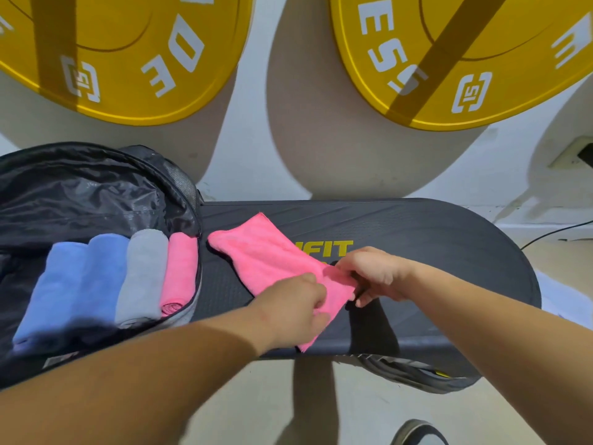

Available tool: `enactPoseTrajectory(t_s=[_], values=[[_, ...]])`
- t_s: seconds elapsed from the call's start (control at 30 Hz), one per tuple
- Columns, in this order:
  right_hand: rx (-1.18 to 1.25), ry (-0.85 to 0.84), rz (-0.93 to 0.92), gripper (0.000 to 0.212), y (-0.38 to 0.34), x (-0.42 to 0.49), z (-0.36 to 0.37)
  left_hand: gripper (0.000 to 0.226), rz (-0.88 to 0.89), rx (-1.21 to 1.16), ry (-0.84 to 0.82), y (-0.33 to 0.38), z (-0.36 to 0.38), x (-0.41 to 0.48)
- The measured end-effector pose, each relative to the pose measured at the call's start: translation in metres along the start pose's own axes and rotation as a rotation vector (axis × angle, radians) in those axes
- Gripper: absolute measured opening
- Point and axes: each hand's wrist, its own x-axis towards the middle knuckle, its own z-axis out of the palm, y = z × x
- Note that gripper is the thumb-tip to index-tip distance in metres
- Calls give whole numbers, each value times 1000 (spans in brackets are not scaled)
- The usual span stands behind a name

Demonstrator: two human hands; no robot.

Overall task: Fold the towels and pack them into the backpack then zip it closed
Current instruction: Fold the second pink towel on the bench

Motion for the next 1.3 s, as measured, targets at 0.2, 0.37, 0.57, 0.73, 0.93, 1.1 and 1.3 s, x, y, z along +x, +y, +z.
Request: enactPoseTrajectory(t_s=[0.2,0.37,0.57,0.73,0.93,1.1,1.3], values=[[135,-125,-33,40,3,1,-7,34,-212,-83,122,17,18,14],[67,-220,-57,56,5,4,-7,28,-306,-363,108,0,20,18],[-70,-156,-103,58,3,3,-2,13,-284,-478,71,-9,20,15],[-164,-36,-111,51,5,1,-4,30,-255,-363,47,-6,19,17],[-233,30,-47,45,9,-3,-12,28,-226,-246,41,1,23,11],[-228,138,-10,43,11,-3,-20,78,-127,57,-44,10,28,0],[-352,318,-61,27,7,-1,-23,66,-86,127,9,15,27,-11]])
